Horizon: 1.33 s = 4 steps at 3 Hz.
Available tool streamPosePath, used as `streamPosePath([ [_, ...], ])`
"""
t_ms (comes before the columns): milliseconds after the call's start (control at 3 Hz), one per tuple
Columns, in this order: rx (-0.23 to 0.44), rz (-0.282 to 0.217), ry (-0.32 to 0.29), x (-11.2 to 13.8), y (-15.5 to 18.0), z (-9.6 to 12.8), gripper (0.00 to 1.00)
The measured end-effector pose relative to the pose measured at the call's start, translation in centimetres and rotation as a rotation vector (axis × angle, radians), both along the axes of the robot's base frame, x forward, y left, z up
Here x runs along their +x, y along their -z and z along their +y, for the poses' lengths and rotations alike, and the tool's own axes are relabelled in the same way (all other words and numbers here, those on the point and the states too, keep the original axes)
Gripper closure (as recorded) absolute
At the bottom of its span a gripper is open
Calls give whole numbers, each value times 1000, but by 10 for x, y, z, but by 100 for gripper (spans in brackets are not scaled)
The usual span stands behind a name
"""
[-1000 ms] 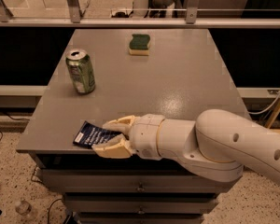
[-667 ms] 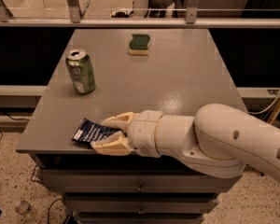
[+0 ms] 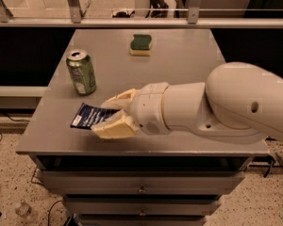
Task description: Move rxbar blueberry near sponge
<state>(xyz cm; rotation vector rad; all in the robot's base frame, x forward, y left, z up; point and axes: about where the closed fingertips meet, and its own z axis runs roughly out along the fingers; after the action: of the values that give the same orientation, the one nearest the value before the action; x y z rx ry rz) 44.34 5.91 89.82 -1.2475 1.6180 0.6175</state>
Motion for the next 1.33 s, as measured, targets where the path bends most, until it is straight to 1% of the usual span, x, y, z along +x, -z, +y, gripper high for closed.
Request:
streamPosePath([
  [333,-18,12,-6,26,-26,-18,100],
  [667,-39,5,53,76,-46,-46,100],
  [1000,-63,-17,168,126,-59,-76,100],
  [1333,-103,-53,318,169,-70,-110,100],
])
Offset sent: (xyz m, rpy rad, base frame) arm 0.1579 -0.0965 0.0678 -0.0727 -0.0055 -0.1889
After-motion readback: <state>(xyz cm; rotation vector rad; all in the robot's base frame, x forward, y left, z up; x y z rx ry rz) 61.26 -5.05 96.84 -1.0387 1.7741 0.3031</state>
